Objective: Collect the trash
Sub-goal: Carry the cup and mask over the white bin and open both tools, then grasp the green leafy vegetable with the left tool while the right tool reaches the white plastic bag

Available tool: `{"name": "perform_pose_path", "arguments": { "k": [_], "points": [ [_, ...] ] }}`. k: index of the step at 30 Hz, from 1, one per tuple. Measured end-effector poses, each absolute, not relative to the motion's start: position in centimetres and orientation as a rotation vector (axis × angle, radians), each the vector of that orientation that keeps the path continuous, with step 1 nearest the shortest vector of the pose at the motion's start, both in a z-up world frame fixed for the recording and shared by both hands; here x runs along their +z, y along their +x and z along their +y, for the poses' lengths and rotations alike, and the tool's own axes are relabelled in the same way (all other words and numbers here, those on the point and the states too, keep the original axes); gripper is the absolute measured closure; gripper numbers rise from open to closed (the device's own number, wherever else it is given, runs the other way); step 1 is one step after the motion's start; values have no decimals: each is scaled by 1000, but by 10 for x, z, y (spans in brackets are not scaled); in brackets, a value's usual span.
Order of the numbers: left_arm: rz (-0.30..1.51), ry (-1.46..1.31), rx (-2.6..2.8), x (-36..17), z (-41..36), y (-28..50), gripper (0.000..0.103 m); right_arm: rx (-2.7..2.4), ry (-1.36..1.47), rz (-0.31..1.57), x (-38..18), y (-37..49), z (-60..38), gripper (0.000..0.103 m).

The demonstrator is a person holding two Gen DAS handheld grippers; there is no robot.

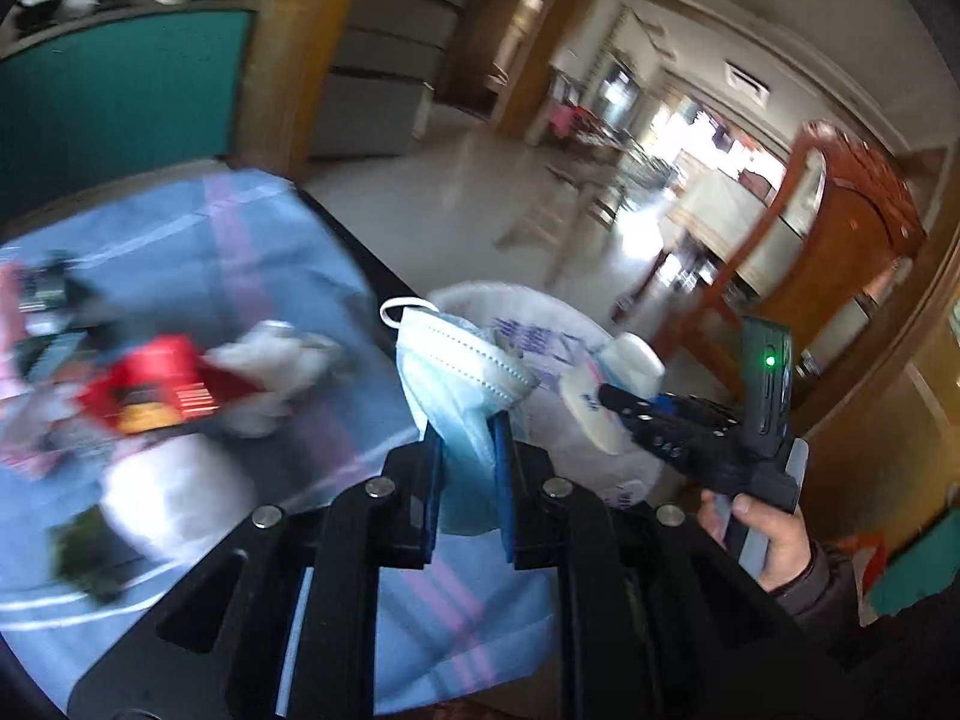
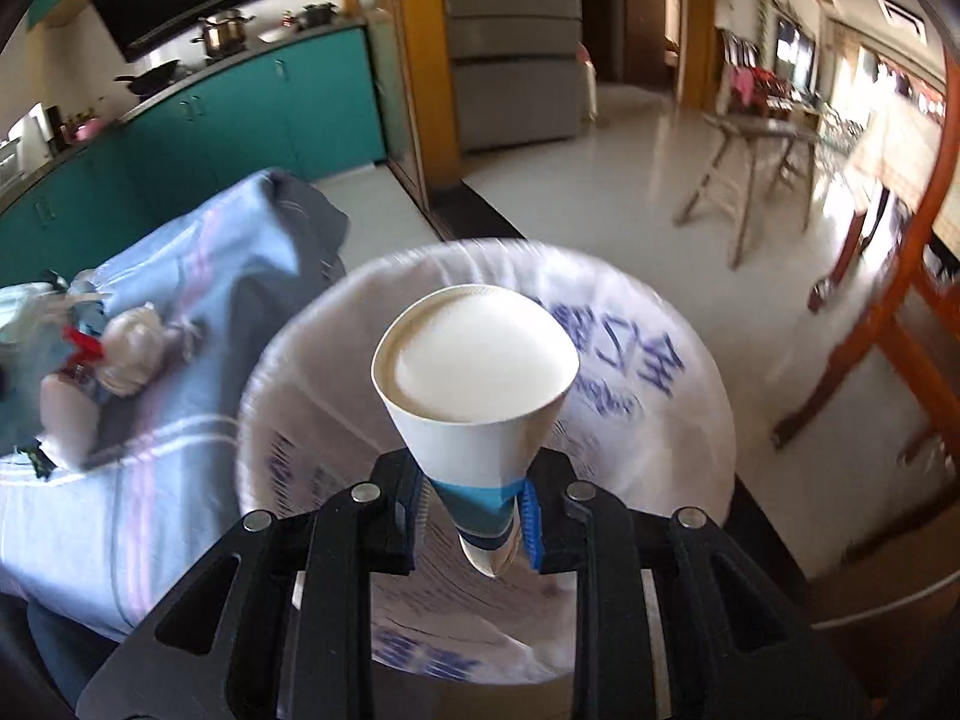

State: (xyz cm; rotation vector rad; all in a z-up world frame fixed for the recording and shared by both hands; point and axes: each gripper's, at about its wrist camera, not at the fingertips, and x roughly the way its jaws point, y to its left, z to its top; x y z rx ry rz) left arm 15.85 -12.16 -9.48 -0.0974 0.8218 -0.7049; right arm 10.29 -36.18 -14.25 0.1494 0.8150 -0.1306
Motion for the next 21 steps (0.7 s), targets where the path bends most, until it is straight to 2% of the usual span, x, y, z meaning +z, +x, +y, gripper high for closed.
{"name": "perform_pose_path", "arguments": {
  "k": [4,5,6,7,8,9,12,14,18,21],
  "points": [
    [883,-28,-790,-126,-189,185,85,-145,170,827,-147,104,-368,77],
    [903,-17,-801,-137,-205,192,81,-145,171,830,-147,102,-370,77],
    [910,-11,-806,-143,-213,196,62,-144,171,833,-146,103,-370,77],
    [914,-6,-799,-148,-222,200,38,-142,172,835,-145,104,-370,77],
    [905,-7,-783,-147,-222,202,31,-143,172,840,-145,103,-371,77],
    [893,-11,-766,-146,-223,201,28,-145,171,842,-144,109,-370,76],
    [884,-10,-717,-144,-209,200,25,-138,164,846,-144,113,-368,66],
    [830,6,-636,-131,-179,185,22,-130,149,836,-139,116,-361,60],
    [688,42,-423,-110,-125,154,14,-106,96,796,-126,126,-338,43],
    [639,46,-259,-106,-84,135,13,-30,68,760,-113,136,-309,38]
  ]
}}
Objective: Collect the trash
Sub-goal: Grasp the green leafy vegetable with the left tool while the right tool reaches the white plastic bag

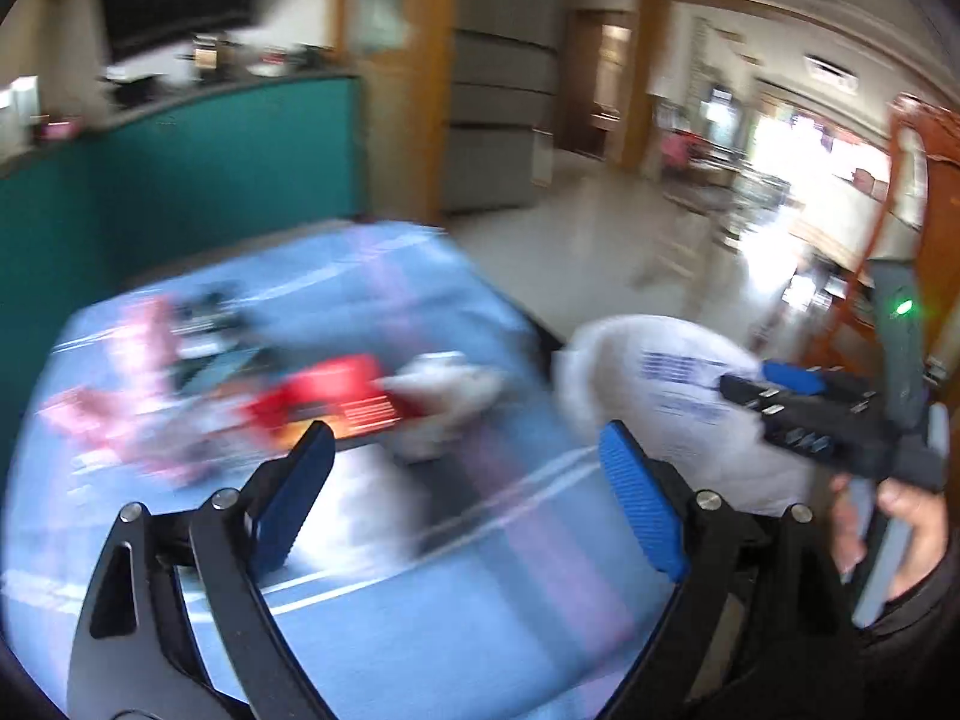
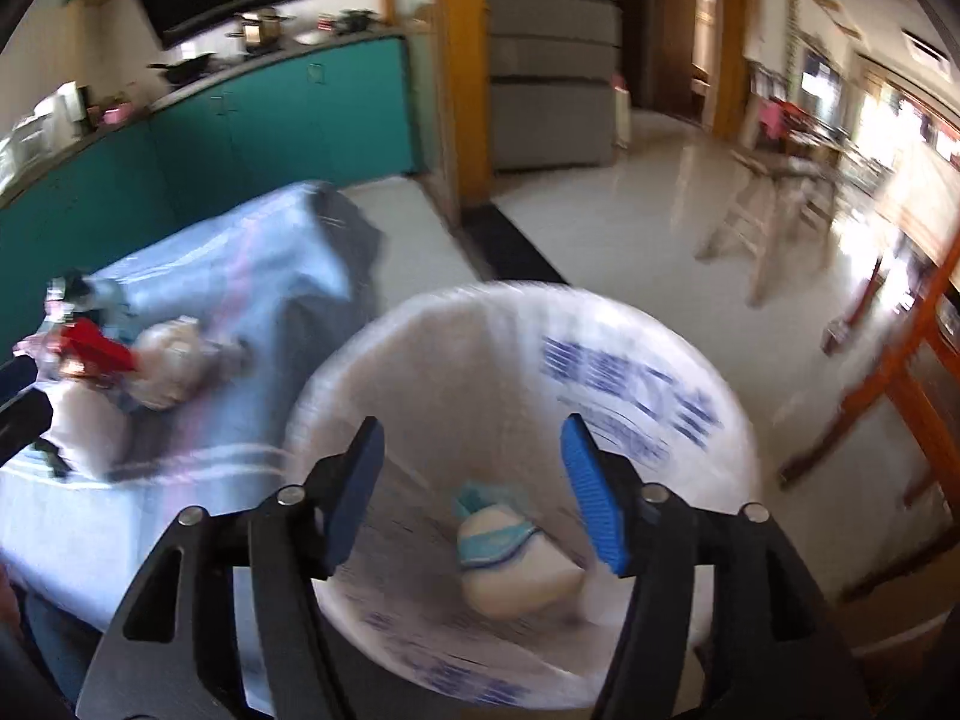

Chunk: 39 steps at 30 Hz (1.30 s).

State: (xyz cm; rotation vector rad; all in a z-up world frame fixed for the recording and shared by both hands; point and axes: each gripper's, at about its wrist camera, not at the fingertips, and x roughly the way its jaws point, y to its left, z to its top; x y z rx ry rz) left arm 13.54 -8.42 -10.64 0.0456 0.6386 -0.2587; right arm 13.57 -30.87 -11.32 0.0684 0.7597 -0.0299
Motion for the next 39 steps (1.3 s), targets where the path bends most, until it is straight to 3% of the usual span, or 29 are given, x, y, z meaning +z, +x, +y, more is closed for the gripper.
{"name": "perform_pose_path", "arguments": {
  "k": [9,17,31,39],
  "points": [
    [715,-6,28,-119,19,108,13,214,-44,765,-116,177,-192,37],
    [714,-39,97,-122,73,88,12,233,-30,804,-118,212,-155,37],
    [721,-101,108,-126,91,88,10,321,-124,783,-113,198,-113,37],
    [725,-106,109,-126,91,88,10,388,-62,764,-95,176,-136,37]
  ]
}}
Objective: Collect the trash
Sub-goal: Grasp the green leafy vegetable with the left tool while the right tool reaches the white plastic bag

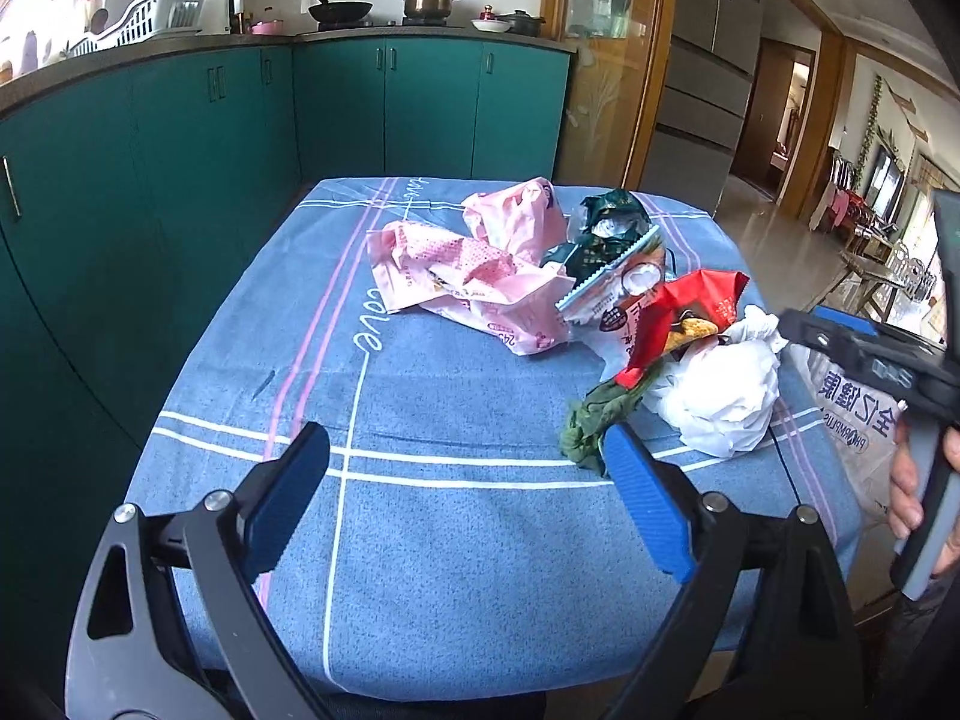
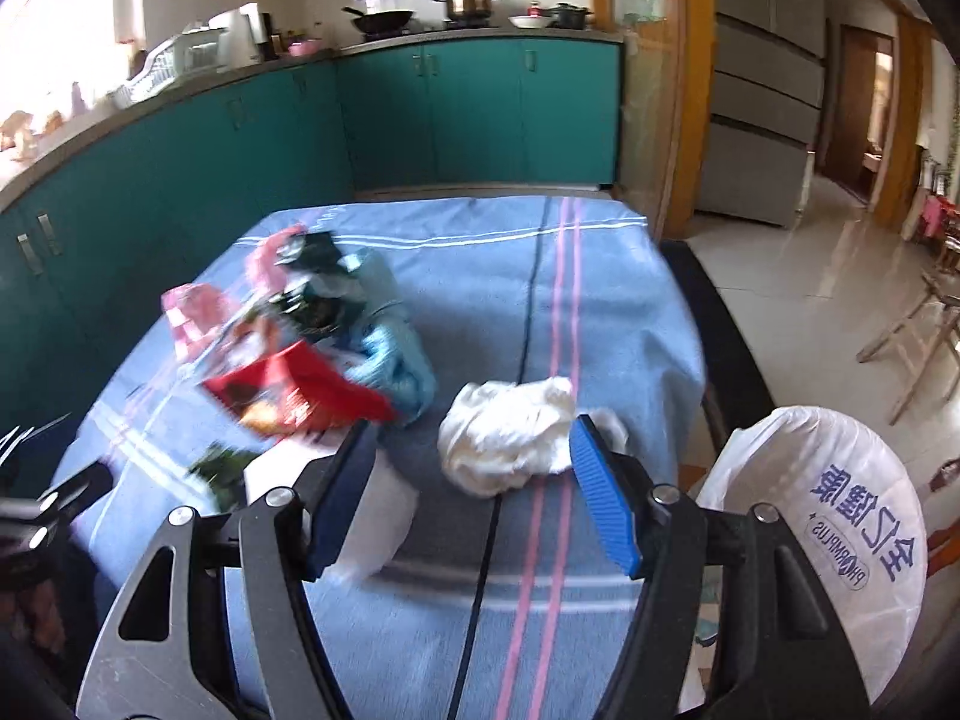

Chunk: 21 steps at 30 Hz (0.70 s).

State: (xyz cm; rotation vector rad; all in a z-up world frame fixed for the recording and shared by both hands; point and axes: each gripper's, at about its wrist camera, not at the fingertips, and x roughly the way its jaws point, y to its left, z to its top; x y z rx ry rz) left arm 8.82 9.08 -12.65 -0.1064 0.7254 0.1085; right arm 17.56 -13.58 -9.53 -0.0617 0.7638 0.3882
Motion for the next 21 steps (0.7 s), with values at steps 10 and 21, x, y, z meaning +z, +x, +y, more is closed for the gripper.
{"name": "perform_pose_path", "arguments": {
  "k": [10,21],
  "points": [
    [736,-91,112,-126,87,94,10,585,-118,824,-117,160,-81,37],
    [775,-81,72,-136,77,104,10,623,-173,844,-113,149,-90,74]
  ]
}}
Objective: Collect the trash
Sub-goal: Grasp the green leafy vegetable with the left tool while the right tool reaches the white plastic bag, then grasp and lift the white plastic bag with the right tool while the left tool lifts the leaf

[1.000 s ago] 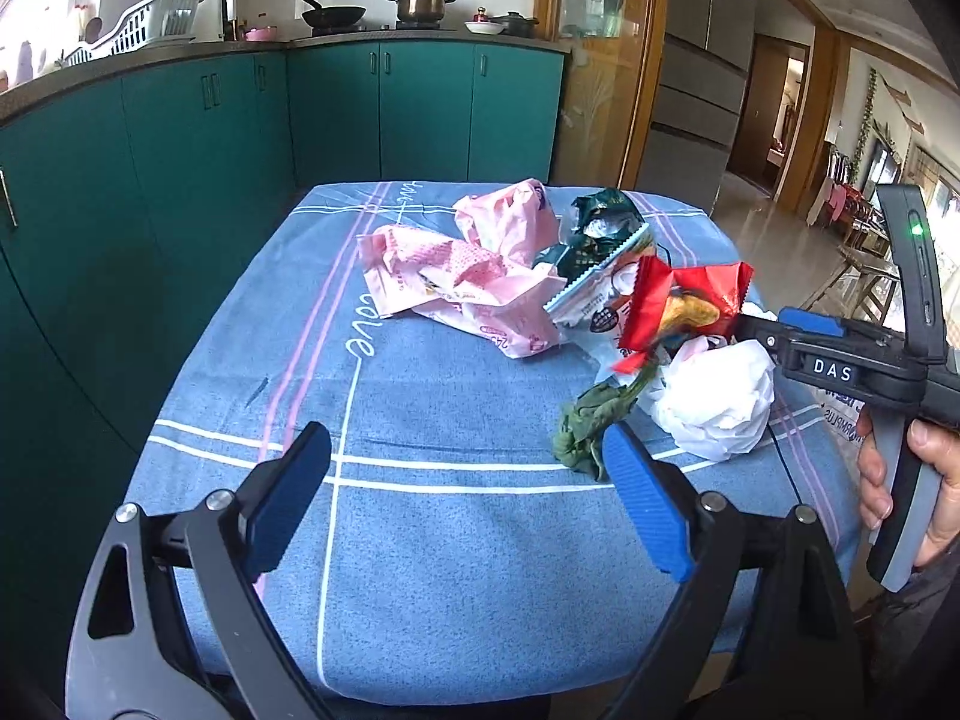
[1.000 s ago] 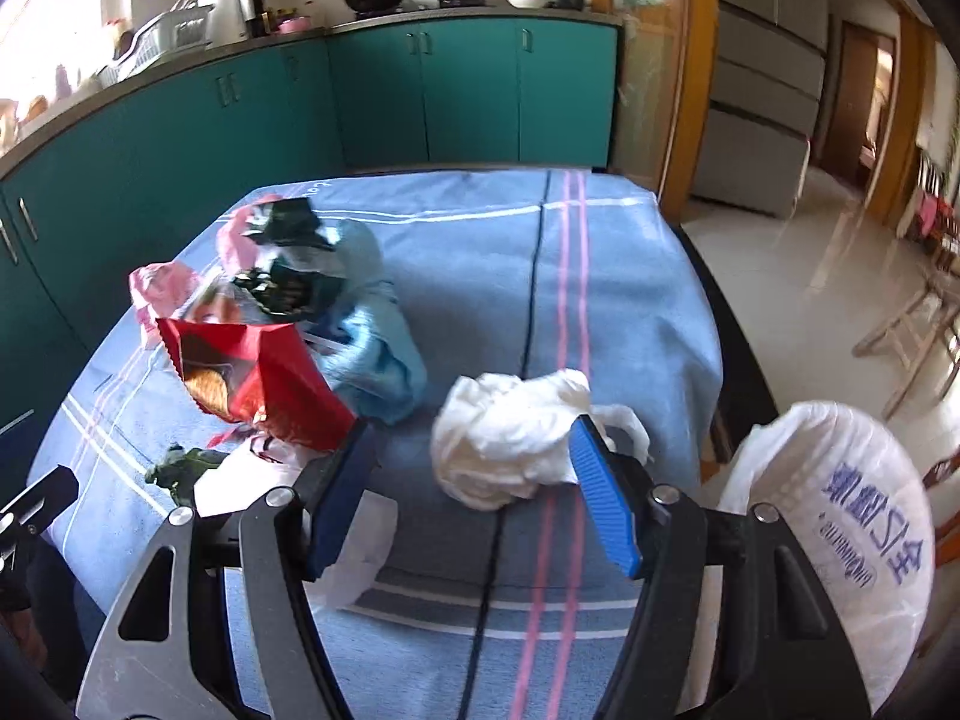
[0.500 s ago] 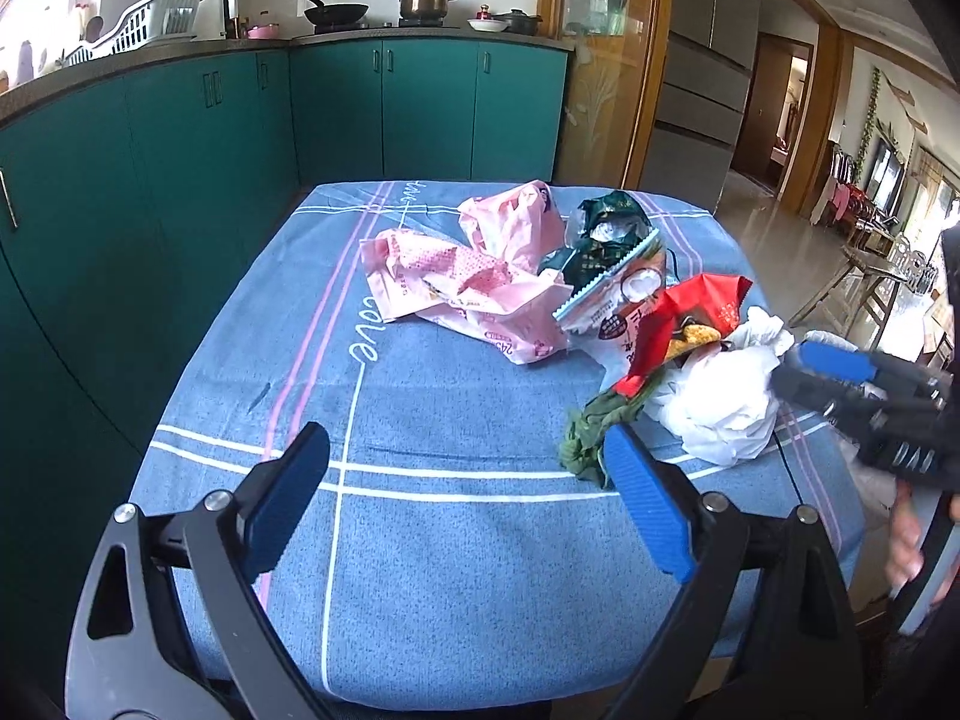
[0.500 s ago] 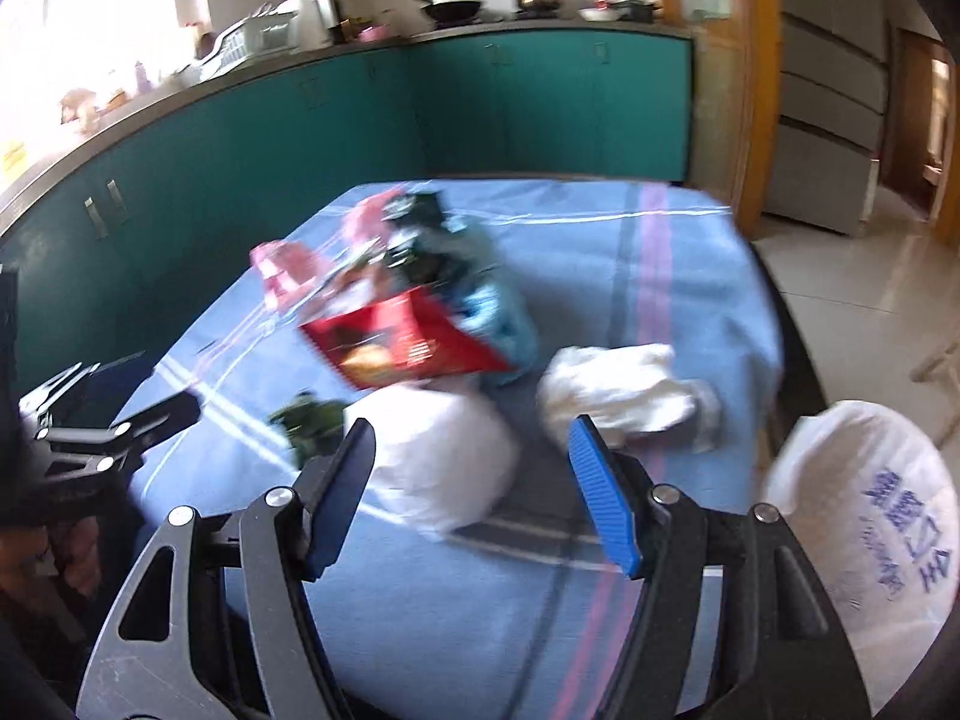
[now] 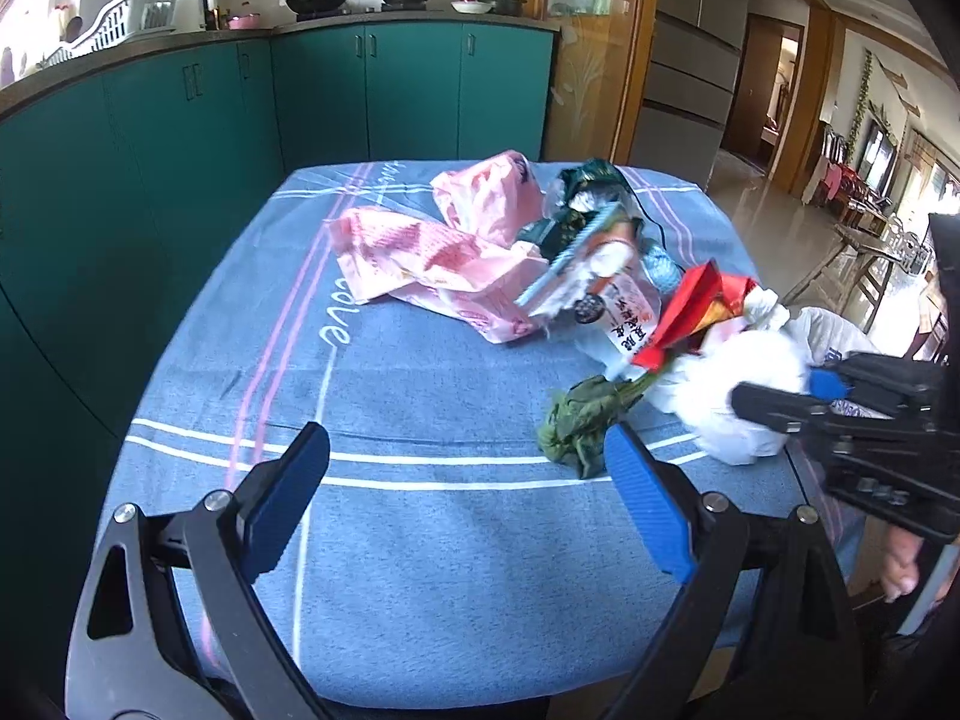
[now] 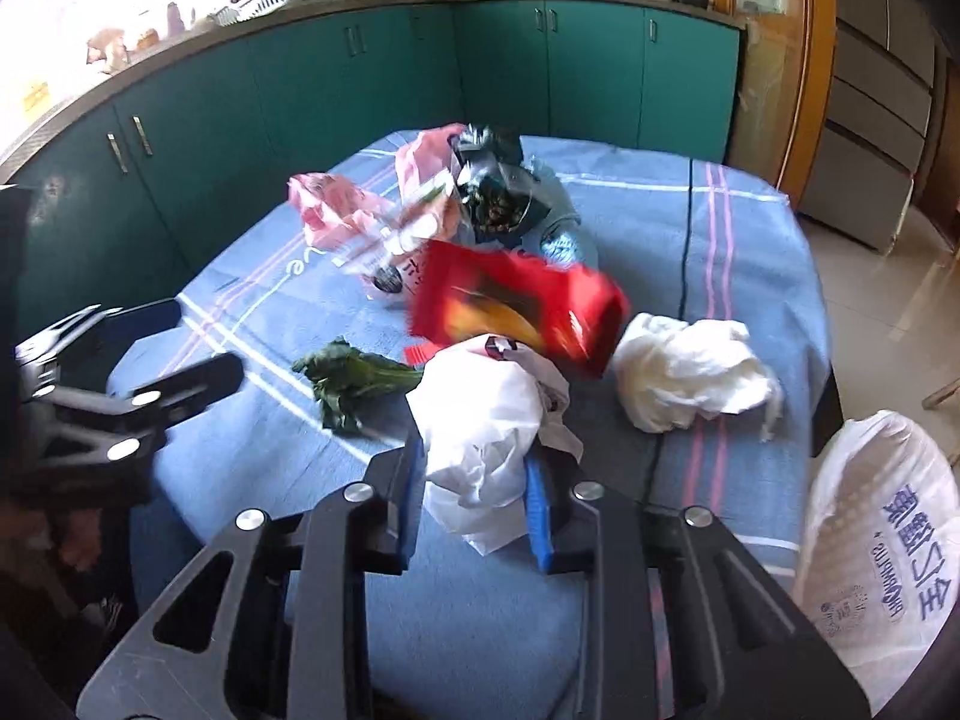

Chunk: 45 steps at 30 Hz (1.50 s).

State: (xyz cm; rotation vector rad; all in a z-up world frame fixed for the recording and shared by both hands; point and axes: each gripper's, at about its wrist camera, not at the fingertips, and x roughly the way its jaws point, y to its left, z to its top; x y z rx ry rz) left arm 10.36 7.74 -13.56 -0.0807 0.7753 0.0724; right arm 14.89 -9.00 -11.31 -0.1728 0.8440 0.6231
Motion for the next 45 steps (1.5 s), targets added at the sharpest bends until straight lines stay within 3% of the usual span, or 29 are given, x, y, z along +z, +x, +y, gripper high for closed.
{"name": "perform_pose_path", "arguments": {
  "k": [6,8,10,12,20,23,25,30,45],
  "points": [
    [803,-85,11,-140,63,119,10,574,-199,828,-105,140,-114,67],
    [809,-76,-11,-141,56,123,10,559,-179,827,-103,139,-123,59],
    [819,-60,-31,-143,49,127,10,532,-169,819,-102,140,-130,44],
    [832,-35,-54,-146,42,133,10,515,-173,809,-101,140,-132,40],
    [881,11,-124,-158,26,152,11,528,-185,831,-113,142,-122,37],
    [902,24,-141,-161,25,152,32,530,-181,844,-118,144,-119,37],
    [919,28,-150,-164,26,151,59,530,-183,847,-119,145,-118,37],
    [909,24,-152,-162,32,137,79,531,-187,852,-122,144,-115,37],
    [893,-18,-2,-149,82,101,80,525,-201,875,-130,147,-106,37]
  ]
}}
